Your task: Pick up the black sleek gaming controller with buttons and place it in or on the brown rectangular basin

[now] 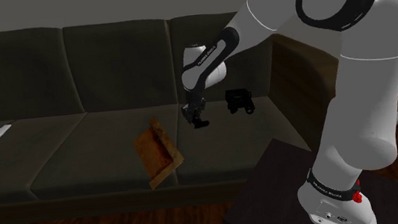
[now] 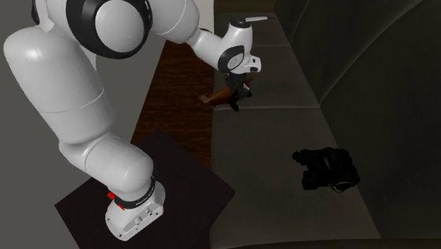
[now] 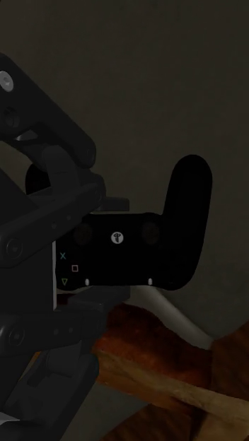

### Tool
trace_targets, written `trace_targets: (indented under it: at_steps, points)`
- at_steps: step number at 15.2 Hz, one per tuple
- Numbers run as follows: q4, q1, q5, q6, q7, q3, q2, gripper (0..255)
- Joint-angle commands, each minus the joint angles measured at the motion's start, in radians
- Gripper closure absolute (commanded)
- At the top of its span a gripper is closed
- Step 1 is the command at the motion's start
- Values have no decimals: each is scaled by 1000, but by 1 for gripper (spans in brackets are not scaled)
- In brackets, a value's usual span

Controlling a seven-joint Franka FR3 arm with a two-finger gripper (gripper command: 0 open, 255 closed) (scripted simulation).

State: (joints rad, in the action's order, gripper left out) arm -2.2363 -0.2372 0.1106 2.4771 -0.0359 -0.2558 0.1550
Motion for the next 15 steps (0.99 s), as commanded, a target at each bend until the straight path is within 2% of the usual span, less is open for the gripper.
trace_targets:
  at_steps: [1,9,12,13,15]
  points:
    - [67,-20,5,-20,-37,17,47,255]
    - [379,-77,19,-121,-152,63,257,255]
    - [521,-94,21,-173,-192,76,347,255]
    - [612,-102,21,-208,-215,82,403,255]
    - [606,-101,25,-188,-212,84,417,255]
